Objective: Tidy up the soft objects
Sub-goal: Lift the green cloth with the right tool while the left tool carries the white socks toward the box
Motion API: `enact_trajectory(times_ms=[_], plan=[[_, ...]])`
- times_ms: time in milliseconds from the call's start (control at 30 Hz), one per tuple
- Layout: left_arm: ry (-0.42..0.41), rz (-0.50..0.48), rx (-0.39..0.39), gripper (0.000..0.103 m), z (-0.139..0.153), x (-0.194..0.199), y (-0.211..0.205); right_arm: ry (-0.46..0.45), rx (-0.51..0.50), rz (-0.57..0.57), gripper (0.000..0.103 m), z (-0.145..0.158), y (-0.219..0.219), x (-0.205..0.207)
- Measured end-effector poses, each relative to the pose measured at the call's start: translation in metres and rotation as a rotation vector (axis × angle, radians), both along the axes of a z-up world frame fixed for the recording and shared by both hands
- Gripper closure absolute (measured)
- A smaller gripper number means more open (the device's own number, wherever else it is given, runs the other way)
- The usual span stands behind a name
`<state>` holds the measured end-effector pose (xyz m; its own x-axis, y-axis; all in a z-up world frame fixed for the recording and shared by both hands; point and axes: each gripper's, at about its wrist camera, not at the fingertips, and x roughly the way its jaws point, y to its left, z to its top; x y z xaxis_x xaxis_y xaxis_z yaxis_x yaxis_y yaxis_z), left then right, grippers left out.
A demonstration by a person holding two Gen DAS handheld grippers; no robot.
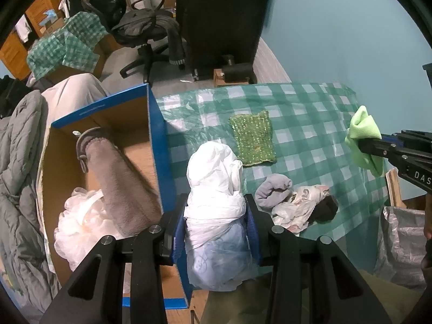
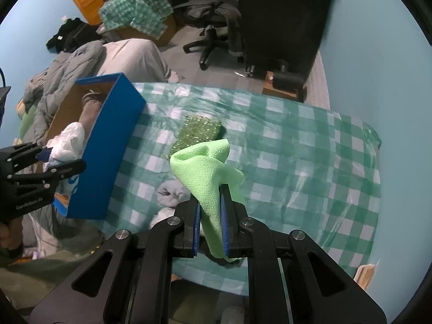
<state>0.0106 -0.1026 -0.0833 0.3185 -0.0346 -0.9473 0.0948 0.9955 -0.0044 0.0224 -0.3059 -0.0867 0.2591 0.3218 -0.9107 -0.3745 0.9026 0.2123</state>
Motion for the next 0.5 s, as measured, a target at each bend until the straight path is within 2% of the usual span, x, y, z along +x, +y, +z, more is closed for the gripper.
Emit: enact_trajectory(times_ms=[500], plan=[[-0.017, 0.067, 0.007, 0.063, 0.013, -0.011, 0.033, -0.038, 0.026, 0.087, 0.091, 0.022, 0.042, 0.006]])
